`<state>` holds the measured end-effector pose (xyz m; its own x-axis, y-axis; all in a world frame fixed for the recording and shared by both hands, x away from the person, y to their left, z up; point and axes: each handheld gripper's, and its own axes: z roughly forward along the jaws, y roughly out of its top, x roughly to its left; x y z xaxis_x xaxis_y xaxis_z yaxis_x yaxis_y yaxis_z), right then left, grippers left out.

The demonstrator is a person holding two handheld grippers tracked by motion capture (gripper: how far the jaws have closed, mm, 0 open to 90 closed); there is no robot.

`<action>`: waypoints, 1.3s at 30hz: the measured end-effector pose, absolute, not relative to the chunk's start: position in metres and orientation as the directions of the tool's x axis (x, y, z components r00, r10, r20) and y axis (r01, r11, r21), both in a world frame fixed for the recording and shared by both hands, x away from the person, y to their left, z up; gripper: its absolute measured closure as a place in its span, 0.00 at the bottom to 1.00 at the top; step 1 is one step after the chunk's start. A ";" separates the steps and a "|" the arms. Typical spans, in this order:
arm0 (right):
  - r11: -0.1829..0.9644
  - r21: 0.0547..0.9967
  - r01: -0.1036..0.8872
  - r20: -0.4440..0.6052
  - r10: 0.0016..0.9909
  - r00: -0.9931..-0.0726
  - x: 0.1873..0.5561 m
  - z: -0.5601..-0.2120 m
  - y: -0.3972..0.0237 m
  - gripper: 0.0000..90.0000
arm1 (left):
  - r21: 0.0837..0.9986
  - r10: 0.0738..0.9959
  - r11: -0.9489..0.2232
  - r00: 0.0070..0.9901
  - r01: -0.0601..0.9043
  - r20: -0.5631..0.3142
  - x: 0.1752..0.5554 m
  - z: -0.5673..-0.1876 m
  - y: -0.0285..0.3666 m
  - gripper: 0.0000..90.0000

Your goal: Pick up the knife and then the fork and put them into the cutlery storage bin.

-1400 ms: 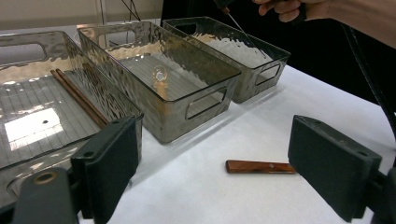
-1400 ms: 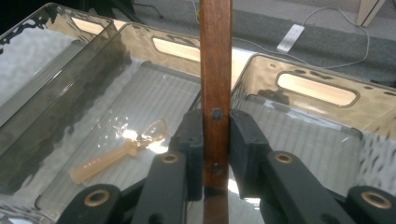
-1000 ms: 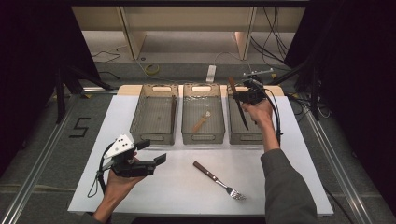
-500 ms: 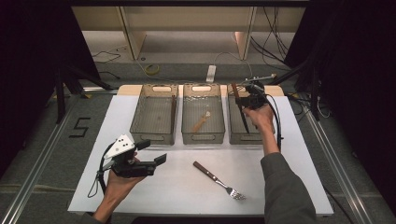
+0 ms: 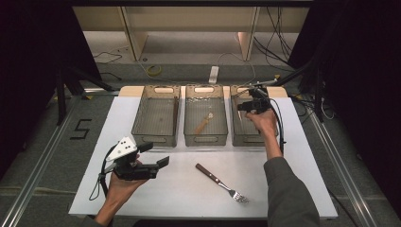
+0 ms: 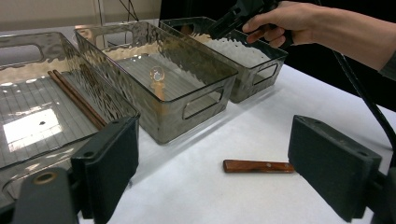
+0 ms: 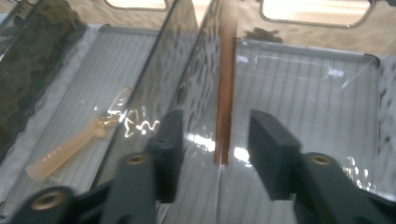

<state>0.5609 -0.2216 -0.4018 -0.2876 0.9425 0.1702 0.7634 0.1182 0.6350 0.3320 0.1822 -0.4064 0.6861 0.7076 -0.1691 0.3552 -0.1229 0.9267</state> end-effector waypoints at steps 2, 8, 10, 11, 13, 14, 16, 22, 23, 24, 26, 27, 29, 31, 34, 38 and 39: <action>0.102 0.650 0.753 0.179 0.942 -0.283 0.559 -0.398 -0.224 0.56 | 0.926 0.709 -0.122 0.685 0.357 -0.171 0.333 -0.407 0.183 0.18; 0.139 0.677 0.722 0.166 0.928 -0.334 0.549 -0.383 -0.226 0.46 | 0.925 0.709 -0.124 0.684 0.359 -0.171 0.333 -0.407 0.181 0.18; 0.184 0.680 0.710 0.150 0.913 -0.380 0.541 -0.378 -0.222 0.43 | 0.924 0.709 -0.126 0.684 0.360 -0.170 0.333 -0.408 0.181 0.18; 0.207 0.684 0.700 0.134 0.907 -0.399 0.537 -0.375 -0.220 0.42 | 0.924 0.709 -0.126 0.684 0.361 -0.170 0.333 -0.408 0.181 0.18; 0.233 0.695 0.680 0.128 0.890 -0.437 0.527 -0.369 -0.216 0.42 | 0.924 0.709 -0.125 0.684 0.361 -0.172 0.333 -0.408 0.181 0.18; 0.242 0.703 0.669 0.130 0.881 -0.455 0.522 -0.366 -0.214 0.42 | 0.924 0.709 -0.126 0.684 0.361 -0.171 0.333 -0.408 0.181 0.18; 0.265 0.710 0.653 0.126 0.864 -0.488 0.512 -0.362 -0.210 0.40 | 0.924 0.710 -0.125 0.683 0.362 -0.171 0.333 -0.408 0.181 0.18; 0.345 0.720 0.602 0.089 0.814 -0.573 0.481 -0.354 -0.193 0.37 | 0.925 0.711 -0.120 0.681 0.360 -0.173 0.333 -0.407 0.183 0.18; 0.348 0.723 0.596 0.096 0.804 -0.586 0.475 -0.353 -0.190 0.36 | 0.925 0.711 -0.119 0.681 0.360 -0.174 0.333 -0.407 0.183 0.18; 0.356 0.726 0.588 0.095 0.795 -0.600 0.469 -0.352 -0.187 0.36 | 0.926 0.710 -0.121 0.683 0.358 -0.172 0.333 -0.407 0.183 0.18; 0.383 0.729 0.567 0.076 0.778 -0.624 0.456 -0.351 -0.182 0.35 | 0.926 0.710 -0.122 0.683 0.358 -0.171 0.332 -0.407 0.182 0.18; 0.390 0.733 0.558 0.076 0.767 -0.637 0.450 -0.351 -0.179 0.35 | 0.926 0.710 -0.121 0.683 0.358 -0.171 0.333 -0.407 0.182 0.18; 0.404 0.735 0.545 0.077 0.748 -0.659 0.439 -0.353 -0.175 0.35 | 0.926 0.710 -0.122 0.684 0.358 -0.171 0.333 -0.408 0.182 0.18; 0.418 0.732 0.538 0.077 0.734 -0.675 0.432 -0.356 -0.172 0.35 | 0.926 0.710 -0.121 0.683 0.358 -0.171 0.333 -0.408 0.182 0.18; 0.460 0.714 0.528 0.056 0.714 -0.697 0.423 -0.358 -0.167 0.34 | 0.928 0.710 -0.120 0.684 0.352 -0.168 0.332 -0.407 0.182 0.18; 0.484 0.698 0.528 0.066 0.690 -0.721 0.417 -0.363 -0.161 0.34 | 0.930 0.709 -0.119 0.686 0.348 -0.166 0.332 -0.407 0.183 0.17; 0.484 0.693 0.534 0.076 0.688 -0.722 0.416 -0.365 -0.159 0.34 | 0.930 0.708 -0.118 0.686 0.347 -0.166 0.332 -0.407 0.183 0.17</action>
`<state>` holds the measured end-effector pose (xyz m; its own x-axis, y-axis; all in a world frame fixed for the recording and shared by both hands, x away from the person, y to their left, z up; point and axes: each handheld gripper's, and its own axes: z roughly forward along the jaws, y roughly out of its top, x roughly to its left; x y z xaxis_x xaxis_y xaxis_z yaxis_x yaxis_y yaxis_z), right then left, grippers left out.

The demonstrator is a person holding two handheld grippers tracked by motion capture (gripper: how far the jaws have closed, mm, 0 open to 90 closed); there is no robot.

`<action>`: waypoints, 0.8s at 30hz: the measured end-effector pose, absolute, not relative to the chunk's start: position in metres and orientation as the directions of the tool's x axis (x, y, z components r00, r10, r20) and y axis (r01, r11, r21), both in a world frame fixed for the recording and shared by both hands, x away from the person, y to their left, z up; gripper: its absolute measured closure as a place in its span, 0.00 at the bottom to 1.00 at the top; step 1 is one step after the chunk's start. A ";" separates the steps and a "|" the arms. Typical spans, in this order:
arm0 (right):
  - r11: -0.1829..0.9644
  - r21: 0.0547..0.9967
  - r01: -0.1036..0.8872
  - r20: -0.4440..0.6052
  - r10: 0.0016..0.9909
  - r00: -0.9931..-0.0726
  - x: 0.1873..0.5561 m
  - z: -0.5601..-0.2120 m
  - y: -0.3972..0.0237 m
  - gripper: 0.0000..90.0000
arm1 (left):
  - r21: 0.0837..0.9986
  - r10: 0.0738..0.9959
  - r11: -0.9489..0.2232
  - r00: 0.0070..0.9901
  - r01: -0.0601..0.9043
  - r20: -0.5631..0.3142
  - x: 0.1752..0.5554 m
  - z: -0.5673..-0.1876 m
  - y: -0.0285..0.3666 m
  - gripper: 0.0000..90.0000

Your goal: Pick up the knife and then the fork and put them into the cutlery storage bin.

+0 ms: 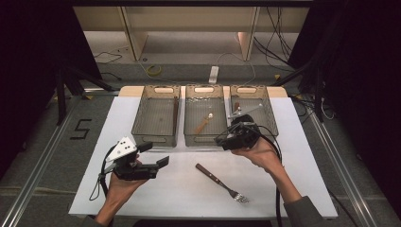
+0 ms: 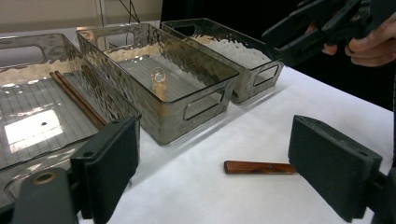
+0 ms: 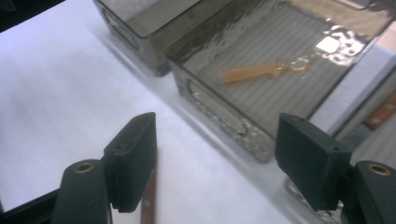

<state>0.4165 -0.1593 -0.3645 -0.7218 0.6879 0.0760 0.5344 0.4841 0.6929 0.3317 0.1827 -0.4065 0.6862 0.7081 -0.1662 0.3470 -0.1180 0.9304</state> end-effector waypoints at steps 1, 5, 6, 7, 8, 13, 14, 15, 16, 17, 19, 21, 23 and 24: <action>0.489 0.686 0.539 0.083 0.684 -0.725 0.416 -0.366 -0.158 0.33 | 0.930 0.707 -0.118 0.687 0.347 -0.167 0.332 -0.407 0.183 0.17; 0.509 0.671 0.539 0.083 0.671 -0.737 0.413 -0.368 -0.154 0.33 | 0.930 0.707 -0.117 0.687 0.348 -0.168 0.332 -0.407 0.183 0.17; 0.516 0.668 0.537 0.080 0.667 -0.741 0.412 -0.369 -0.153 0.33 | 0.930 0.708 -0.120 0.687 0.348 -0.166 0.332 -0.407 0.183 0.17; 0.521 0.665 0.535 0.080 0.663 -0.744 0.410 -0.369 -0.153 0.33 | 0.929 0.708 -0.122 0.687 0.348 -0.165 0.332 -0.407 0.183 0.17; 0.523 0.663 0.536 0.084 0.660 -0.747 0.409 -0.370 -0.152 0.33 | 0.930 0.707 -0.121 0.687 0.348 -0.165 0.332 -0.407 0.183 0.17; 0.545 0.650 0.530 0.084 0.642 -0.762 0.405 -0.372 -0.147 0.34 | 0.930 0.709 -0.119 0.685 0.347 -0.165 0.331 -0.406 0.184 0.17; 0.548 0.648 0.529 0.083 0.640 -0.764 0.404 -0.373 -0.146 0.34 | 0.932 0.710 -0.115 0.685 0.345 -0.166 0.331 -0.406 0.184 0.17; 0.553 0.645 0.528 0.082 0.636 -0.767 0.403 -0.373 -0.145 0.34 | 0.932 0.710 -0.115 0.685 0.345 -0.166 0.332 -0.406 0.184 0.17; 0.558 0.641 0.527 0.080 0.634 -0.769 0.402 -0.374 -0.144 0.34 | 0.931 0.710 -0.115 0.685 0.345 -0.166 0.331 -0.406 0.183 0.17; 0.560 0.637 0.530 0.082 0.634 -0.769 0.401 -0.374 -0.143 0.34 | 0.930 0.708 -0.119 0.686 0.347 -0.165 0.332 -0.406 0.183 0.17; 0.567 0.636 0.524 0.082 0.625 -0.776 0.400 -0.376 -0.141 0.34 | 0.930 0.708 -0.117 0.686 0.347 -0.167 0.332 -0.406 0.183 0.17; 0.573 0.626 0.529 0.085 0.625 -0.776 0.398 -0.378 -0.139 0.33 | 0.931 0.706 -0.119 0.689 0.344 -0.164 0.331 -0.406 0.183 0.17; 0.582 0.622 0.524 0.081 0.618 -0.782 0.398 -0.380 -0.138 0.33 | 0.932 0.708 -0.115 0.686 0.343 -0.165 0.331 -0.406 0.183 0.17; 0.584 0.618 0.526 0.083 0.617 -0.783 0.398 -0.381 -0.138 0.33 | 0.932 0.709 -0.113 0.685 0.344 -0.167 0.331 -0.406 0.183 0.17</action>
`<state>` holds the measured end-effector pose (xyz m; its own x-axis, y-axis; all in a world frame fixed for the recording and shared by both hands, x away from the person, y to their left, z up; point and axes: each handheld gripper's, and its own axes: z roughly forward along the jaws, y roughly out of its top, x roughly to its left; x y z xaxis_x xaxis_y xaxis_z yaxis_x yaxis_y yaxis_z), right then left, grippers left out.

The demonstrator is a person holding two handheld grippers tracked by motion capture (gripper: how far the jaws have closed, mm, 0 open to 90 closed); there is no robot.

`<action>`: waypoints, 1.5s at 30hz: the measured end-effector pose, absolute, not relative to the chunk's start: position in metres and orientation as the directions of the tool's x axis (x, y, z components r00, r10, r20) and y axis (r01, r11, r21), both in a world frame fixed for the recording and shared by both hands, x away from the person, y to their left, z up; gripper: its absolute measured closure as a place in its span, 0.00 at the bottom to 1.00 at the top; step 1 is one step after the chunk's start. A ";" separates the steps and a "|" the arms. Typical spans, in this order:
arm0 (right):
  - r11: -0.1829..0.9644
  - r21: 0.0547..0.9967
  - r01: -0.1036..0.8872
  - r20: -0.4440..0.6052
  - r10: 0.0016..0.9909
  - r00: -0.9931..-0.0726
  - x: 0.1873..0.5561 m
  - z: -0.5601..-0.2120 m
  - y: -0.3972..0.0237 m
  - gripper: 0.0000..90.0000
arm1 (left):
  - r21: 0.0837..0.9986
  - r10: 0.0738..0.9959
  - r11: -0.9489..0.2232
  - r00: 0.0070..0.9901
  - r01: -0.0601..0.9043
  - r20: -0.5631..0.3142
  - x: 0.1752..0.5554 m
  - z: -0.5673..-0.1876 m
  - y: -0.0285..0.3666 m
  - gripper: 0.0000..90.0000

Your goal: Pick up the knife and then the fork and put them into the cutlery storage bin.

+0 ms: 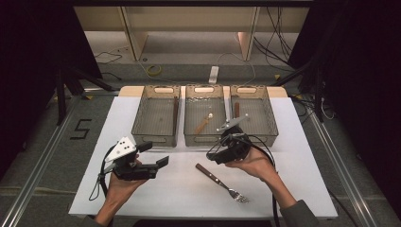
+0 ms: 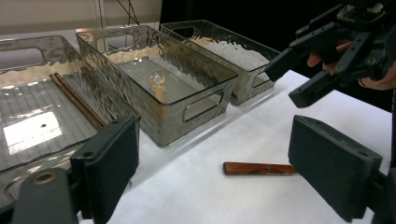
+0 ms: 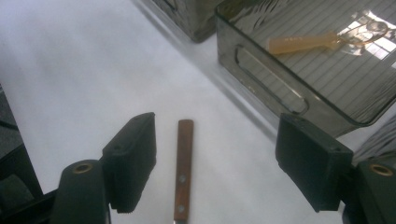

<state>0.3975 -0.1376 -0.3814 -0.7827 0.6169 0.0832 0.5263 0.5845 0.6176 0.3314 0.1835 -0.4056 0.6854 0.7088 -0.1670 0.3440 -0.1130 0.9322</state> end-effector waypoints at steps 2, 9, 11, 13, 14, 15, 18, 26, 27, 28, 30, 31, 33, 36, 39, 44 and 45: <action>0.593 0.608 0.528 0.086 0.612 -0.786 0.396 -0.384 -0.137 0.34 | 0.932 0.709 -0.115 0.685 0.343 -0.165 0.331 -0.406 0.183 0.17; 0.631 0.561 0.536 0.085 0.600 -0.795 0.395 -0.397 -0.132 0.36 | 0.931 0.707 -0.112 0.686 0.348 -0.171 0.332 -0.407 0.183 0.17; 0.641 0.548 0.537 0.085 0.596 -0.798 0.394 -0.400 -0.132 0.37 | 0.931 0.706 -0.114 0.688 0.346 -0.169 0.332 -0.406 0.182 0.17; 0.648 0.542 0.535 0.082 0.593 -0.801 0.393 -0.401 -0.132 0.37 | 0.931 0.705 -0.123 0.690 0.345 -0.163 0.331 -0.406 0.181 0.17; 0.650 0.537 0.537 0.085 0.592 -0.802 0.392 -0.402 -0.131 0.38 | 0.930 0.705 -0.122 0.690 0.346 -0.164 0.331 -0.406 0.181 0.17; 0.656 0.531 0.537 0.084 0.590 -0.803 0.391 -0.403 -0.130 0.38 | 0.931 0.705 -0.120 0.690 0.346 -0.165 0.331 -0.406 0.182 0.17; 0.672 0.506 0.541 0.087 0.584 -0.807 0.390 -0.408 -0.127 0.38 | 0.931 0.705 -0.119 0.689 0.346 -0.166 0.332 -0.406 0.182 0.17; 0.709 0.455 0.539 0.089 0.566 -0.820 0.389 -0.423 -0.119 0.42 | 0.931 0.708 -0.110 0.685 0.349 -0.173 0.332 -0.406 0.184 0.17; 0.712 0.449 0.540 0.091 0.565 -0.820 0.389 -0.424 -0.118 0.43 | 0.931 0.707 -0.117 0.687 0.346 -0.167 0.332 -0.406 0.184 0.17; 0.720 0.439 0.537 0.087 0.560 -0.824 0.389 -0.425 -0.118 0.43 | 0.931 0.706 -0.121 0.689 0.344 -0.163 0.332 -0.406 0.183 0.17; 0.727 0.426 0.539 0.084 0.561 -0.823 0.389 -0.427 -0.117 0.44 | 0.931 0.706 -0.119 0.689 0.346 -0.166 0.332 -0.406 0.183 0.17; 0.726 0.423 0.542 0.086 0.563 -0.822 0.389 -0.428 -0.117 0.45 | 0.931 0.706 -0.120 0.689 0.345 -0.165 0.332 -0.406 0.183 0.17; 0.732 0.412 0.543 0.085 0.563 -0.822 0.389 -0.430 -0.117 0.45 | 0.931 0.707 -0.116 0.687 0.347 -0.168 0.332 -0.407 0.183 0.17; 0.742 0.395 0.541 0.079 0.559 -0.825 0.389 -0.433 -0.116 0.45 | 0.931 0.707 -0.115 0.687 0.347 -0.169 0.332 -0.406 0.184 0.17; 0.756 0.378 0.535 0.066 0.555 -0.830 0.389 -0.436 -0.113 0.45 | 0.930 0.707 -0.121 0.687 0.348 -0.165 0.332 -0.407 0.183 0.17; 0.768 0.350 0.537 0.076 0.548 -0.833 0.389 -0.441 -0.111 0.47 | 0.931 0.706 -0.122 0.689 0.345 -0.163 0.332 -0.406 0.182 0.17; 0.770 0.346 0.536 0.075 0.546 -0.834 0.389 -0.442 -0.110 0.47 | 0.930 0.706 -0.120 0.689 0.346 -0.165 0.332 -0.406 0.183 0.17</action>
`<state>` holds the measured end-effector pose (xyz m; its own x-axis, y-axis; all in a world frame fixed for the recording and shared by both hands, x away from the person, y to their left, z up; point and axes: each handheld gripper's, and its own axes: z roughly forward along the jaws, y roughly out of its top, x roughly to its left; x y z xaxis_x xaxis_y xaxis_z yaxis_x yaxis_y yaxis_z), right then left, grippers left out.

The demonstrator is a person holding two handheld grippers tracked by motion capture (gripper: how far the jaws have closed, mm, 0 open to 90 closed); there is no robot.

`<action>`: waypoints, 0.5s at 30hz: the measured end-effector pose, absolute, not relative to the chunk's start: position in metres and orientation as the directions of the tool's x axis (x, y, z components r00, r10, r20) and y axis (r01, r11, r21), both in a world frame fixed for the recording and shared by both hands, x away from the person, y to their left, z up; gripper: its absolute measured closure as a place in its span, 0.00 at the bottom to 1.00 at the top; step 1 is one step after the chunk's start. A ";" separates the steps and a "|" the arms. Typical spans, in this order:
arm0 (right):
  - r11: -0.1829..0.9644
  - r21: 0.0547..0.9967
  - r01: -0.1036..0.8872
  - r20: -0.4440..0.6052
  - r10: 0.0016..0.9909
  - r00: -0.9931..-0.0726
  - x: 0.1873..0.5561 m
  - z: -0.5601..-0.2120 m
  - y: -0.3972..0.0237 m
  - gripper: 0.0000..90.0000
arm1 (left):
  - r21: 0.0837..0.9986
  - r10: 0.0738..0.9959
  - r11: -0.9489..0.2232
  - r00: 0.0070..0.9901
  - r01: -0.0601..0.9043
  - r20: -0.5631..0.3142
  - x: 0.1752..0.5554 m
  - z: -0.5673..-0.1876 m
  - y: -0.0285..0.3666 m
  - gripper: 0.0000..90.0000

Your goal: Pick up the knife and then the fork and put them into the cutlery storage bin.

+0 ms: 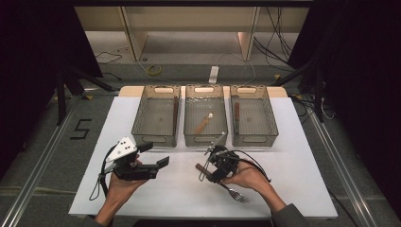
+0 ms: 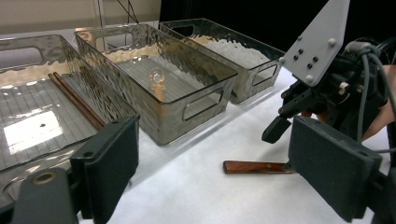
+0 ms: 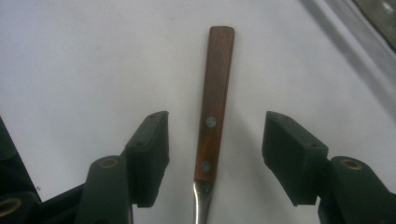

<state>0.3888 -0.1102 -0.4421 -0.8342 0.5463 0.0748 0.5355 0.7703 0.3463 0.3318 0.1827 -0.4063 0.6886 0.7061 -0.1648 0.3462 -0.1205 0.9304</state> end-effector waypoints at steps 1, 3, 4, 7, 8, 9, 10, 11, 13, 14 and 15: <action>0.772 0.342 0.536 0.074 0.547 -0.834 0.389 -0.444 -0.110 0.48 | 0.931 0.707 -0.120 0.688 0.346 -0.165 0.332 -0.406 0.183 0.17; 0.774 0.329 0.542 0.074 0.551 -0.831 0.389 -0.447 -0.108 0.49 | 0.931 0.707 -0.120 0.688 0.345 -0.163 0.332 -0.406 0.183 0.17; 0.786 0.321 0.528 0.069 0.537 -0.841 0.389 -0.449 -0.108 0.51 | 0.932 0.708 -0.121 0.688 0.343 -0.162 0.332 -0.406 0.183 0.17; 0.788 0.313 0.531 0.070 0.539 -0.840 0.389 -0.451 -0.106 0.54 | 0.931 0.707 -0.122 0.689 0.343 -0.161 0.332 -0.406 0.182 0.17; 0.793 0.304 0.528 0.072 0.534 -0.843 0.388 -0.451 -0.106 0.55 | 0.931 0.707 -0.123 0.689 0.344 -0.161 0.332 -0.406 0.182 0.17; 0.797 0.302 0.523 0.069 0.529 -0.846 0.388 -0.452 -0.106 0.56 | 0.931 0.707 -0.123 0.689 0.343 -0.160 0.331 -0.406 0.182 0.17; 0.801 0.301 0.517 0.067 0.523 -0.850 0.389 -0.453 -0.107 0.57 | 0.932 0.707 -0.122 0.689 0.342 -0.161 0.331 -0.406 0.182 0.17; 0.802 0.298 0.518 0.067 0.524 -0.849 0.389 -0.453 -0.106 0.58 | 0.932 0.707 -0.121 0.689 0.342 -0.161 0.331 -0.406 0.182 0.17; 0.799 0.292 0.526 0.066 0.532 -0.844 0.389 -0.454 -0.106 0.60 | 0.932 0.707 -0.123 0.689 0.342 -0.159 0.331 -0.406 0.182 0.17; 0.804 0.288 0.520 0.063 0.526 -0.848 0.389 -0.455 -0.106 0.61 | 0.932 0.707 -0.124 0.689 0.341 -0.158 0.331 -0.406 0.183 0.17; 0.803 0.288 0.522 0.064 0.527 -0.847 0.389 -0.455 -0.106 0.62 | 0.932 0.708 -0.123 0.689 0.340 -0.158 0.331 -0.406 0.183 0.17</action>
<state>0.3887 -0.1061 -0.4553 -0.8472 0.5273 0.0643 0.5217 0.8030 0.2881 0.3313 0.1830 -0.4057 0.6888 0.7075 -0.1582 0.3402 -0.1228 0.9323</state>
